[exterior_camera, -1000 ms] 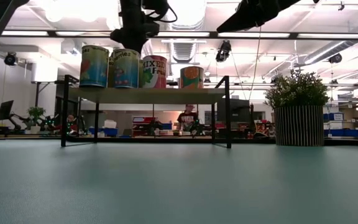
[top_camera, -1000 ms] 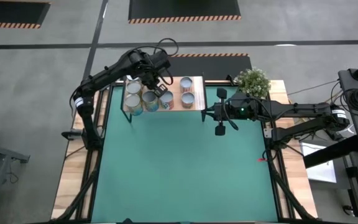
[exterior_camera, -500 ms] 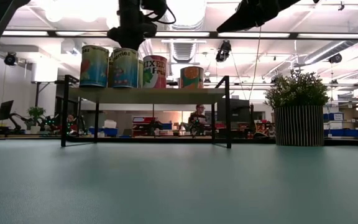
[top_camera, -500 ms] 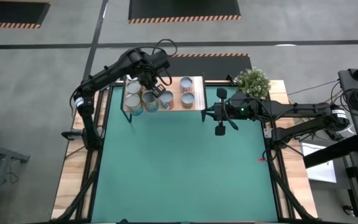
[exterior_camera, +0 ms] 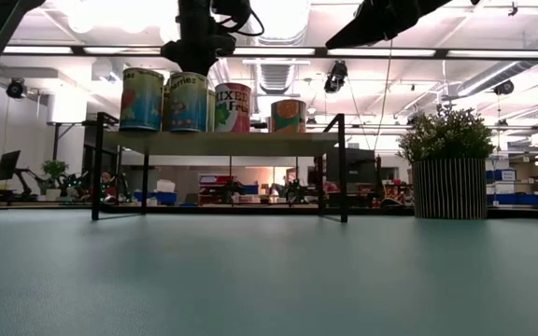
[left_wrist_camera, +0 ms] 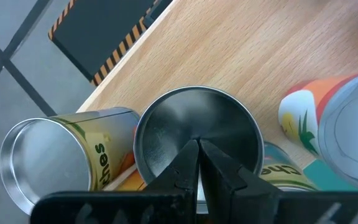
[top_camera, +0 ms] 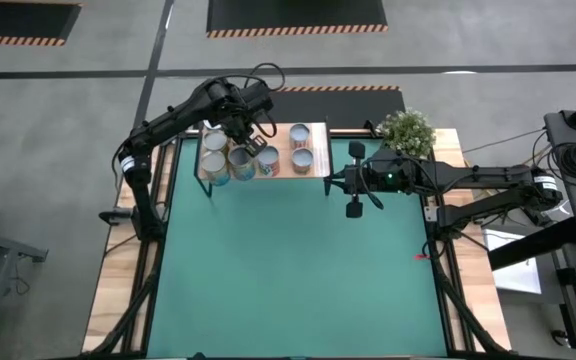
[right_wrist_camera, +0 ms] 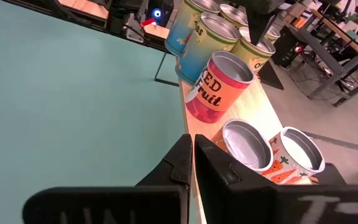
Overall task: Pick and place cans onto a shelf
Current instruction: Put the big canned oranges on the shelf
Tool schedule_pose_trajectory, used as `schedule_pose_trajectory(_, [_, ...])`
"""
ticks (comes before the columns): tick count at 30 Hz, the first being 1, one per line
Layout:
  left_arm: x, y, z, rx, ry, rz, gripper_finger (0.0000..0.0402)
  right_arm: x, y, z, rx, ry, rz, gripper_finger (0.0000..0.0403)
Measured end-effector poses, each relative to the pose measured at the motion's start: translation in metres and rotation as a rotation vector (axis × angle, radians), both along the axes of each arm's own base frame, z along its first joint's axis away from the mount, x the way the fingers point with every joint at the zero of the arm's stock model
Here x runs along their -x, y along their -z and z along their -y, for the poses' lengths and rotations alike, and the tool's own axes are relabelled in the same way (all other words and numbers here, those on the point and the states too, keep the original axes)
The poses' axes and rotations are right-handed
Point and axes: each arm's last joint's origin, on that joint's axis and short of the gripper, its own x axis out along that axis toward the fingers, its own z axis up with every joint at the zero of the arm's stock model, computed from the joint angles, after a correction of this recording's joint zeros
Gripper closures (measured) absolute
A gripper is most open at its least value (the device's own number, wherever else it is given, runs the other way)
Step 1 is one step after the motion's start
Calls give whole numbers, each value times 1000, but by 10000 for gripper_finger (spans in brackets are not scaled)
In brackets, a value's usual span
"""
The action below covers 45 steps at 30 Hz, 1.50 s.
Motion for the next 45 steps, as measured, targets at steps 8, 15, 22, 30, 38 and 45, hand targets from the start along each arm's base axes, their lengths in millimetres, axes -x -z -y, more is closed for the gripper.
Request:
schedule_pose_trajectory(8, [0, -1, 0, -1, 0, 2, 401, 0, 0, 0, 0, 0, 0, 394])
schedule_pose_trajectory(15, [2, -2, 1, -3, 0, 8, 401, 0, 0, 0, 0, 0, 0, 394])
schedule_pose_trajectory(22, [2, -3, 2, -3, -1, 9, 401, 0, 0, 0, 0, 0, -1, 394])
schedule_pose_trajectory(30, [2, -4, 3, 6, 2, 18, 402, 0, 0, 0, 0, 0, -1, 394])
schedule_pose_trajectory(38, [2, -4, 3, 11, 4, 22, 402, 0, 0, 0, 0, 0, -1, 394])
schedule_pose_trajectory(45, [2, -4, 3, 11, 2, 23, 402, 0, 0, 0, 0, 0, -2, 394])
